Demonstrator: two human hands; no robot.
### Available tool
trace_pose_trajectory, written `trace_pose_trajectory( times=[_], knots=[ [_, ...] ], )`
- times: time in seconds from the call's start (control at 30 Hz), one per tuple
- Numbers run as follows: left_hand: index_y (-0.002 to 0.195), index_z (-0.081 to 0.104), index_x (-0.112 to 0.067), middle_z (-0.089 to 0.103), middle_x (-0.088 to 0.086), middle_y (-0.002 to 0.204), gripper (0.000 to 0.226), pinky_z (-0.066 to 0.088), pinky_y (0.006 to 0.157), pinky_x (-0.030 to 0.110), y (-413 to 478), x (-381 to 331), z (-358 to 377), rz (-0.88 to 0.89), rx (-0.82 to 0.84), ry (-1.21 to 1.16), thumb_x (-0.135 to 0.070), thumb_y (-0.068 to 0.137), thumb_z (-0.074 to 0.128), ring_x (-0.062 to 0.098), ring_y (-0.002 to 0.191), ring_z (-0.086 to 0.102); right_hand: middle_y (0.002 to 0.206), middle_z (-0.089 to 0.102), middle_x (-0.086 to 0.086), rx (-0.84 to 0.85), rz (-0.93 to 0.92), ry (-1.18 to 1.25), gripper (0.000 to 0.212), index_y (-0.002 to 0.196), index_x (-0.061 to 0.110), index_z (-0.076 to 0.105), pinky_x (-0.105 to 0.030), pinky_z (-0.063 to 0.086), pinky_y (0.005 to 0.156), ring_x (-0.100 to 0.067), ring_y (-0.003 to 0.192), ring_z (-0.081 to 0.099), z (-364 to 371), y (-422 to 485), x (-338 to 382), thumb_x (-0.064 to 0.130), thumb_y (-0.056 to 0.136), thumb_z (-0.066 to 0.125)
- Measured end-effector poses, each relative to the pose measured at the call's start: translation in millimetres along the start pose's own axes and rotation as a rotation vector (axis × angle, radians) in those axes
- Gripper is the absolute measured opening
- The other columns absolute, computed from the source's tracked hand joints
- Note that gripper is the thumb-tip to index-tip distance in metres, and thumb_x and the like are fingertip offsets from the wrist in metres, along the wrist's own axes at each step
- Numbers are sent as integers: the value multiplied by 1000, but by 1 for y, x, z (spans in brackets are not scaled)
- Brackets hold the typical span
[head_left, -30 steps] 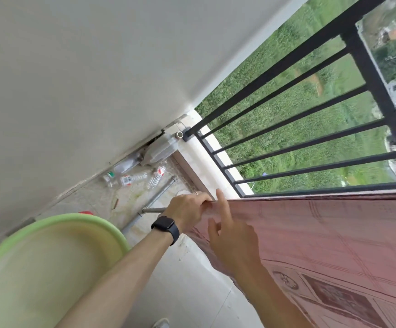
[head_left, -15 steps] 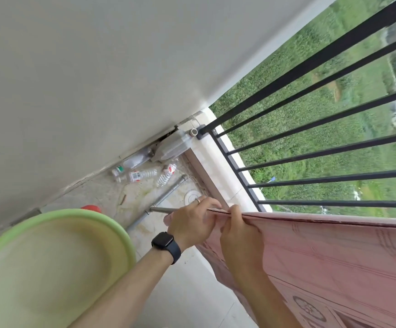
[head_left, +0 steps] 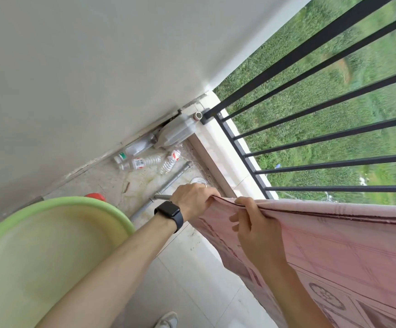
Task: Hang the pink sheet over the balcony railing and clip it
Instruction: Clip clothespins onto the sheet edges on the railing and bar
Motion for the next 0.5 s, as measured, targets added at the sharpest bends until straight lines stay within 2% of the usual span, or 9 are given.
trace_pose_trajectory(
  times=[0.07, 0.2, 0.3, 0.33, 0.4, 0.47, 0.5],
  knots=[
    [107, 70, -32, 71, 4, 91, 23, 40, 59, 29, 1, 3, 4, 4, -48, 25, -31, 94, 52, 29, 82, 65, 78, 72, 15, 1, -10, -13, 24, 104, 43, 49, -37, 56, 70, -4, 66, 68, 1, 1, 0, 19, 99, 44],
    [99, 69, -23, 66, 4, 89, 19, 48, 51, 33, -3, 0, 15, 74, -104, 72, -26, 88, 55, 32, 68, 64, 79, 73, 12, -14, -18, -90, 19, 107, 39, 46, -40, 57, 67, -14, 69, 70, 2, 0, 4, 21, 100, 42],
    [84, 72, -23, 65, 0, 83, 23, 48, 41, 29, -2, 6, 19, 80, -190, 66, -29, 81, 50, 28, 55, 60, 78, 74, 6, -48, -14, -129, 28, 124, 41, 41, -41, 57, 65, -20, 70, 70, 5, -2, 10, 27, 100, 42],
    [80, 71, -23, 65, 0, 80, 23, 47, 38, 28, -2, 10, 20, 82, -220, 83, -31, 80, 50, 27, 51, 59, 77, 74, 3, -29, -17, -148, 39, 136, 42, 34, -40, 56, 66, -22, 70, 69, 9, -2, 13, 30, 100, 42],
    [76, 69, -23, 65, -2, 77, 15, 46, 38, 26, -2, 14, 24, 91, -302, 133, -32, 78, 58, 22, 49, 56, 74, 72, 2, 45, -9, -221, 62, 152, 42, 8, -38, 54, 64, -21, 65, 66, 18, -2, 24, 35, 101, 42],
    [76, 70, -24, 66, -3, 76, 14, 46, 40, 25, -5, 16, 25, 97, -392, 116, -32, 79, 59, 19, 49, 56, 70, 67, 3, 95, 16, -275, 71, 155, 37, -10, -34, 45, 53, -18, 58, 58, 33, 5, 32, 37, 102, 38],
    [77, 71, -24, 66, -4, 76, 17, 47, 40, 25, -6, 15, 26, 96, -434, 89, -31, 80, 56, 19, 49, 55, 69, 63, 2, 106, 46, -305, 71, 156, 32, -11, -32, 36, 47, -18, 55, 52, 38, 11, 34, 37, 103, 37]
  ],
)
Point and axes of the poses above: each hand's wrist, its own y-axis towards the middle knuckle, its own z-axis out of the palm, x = y × z, the point moved 1 cm from there along y, towards the middle knuckle
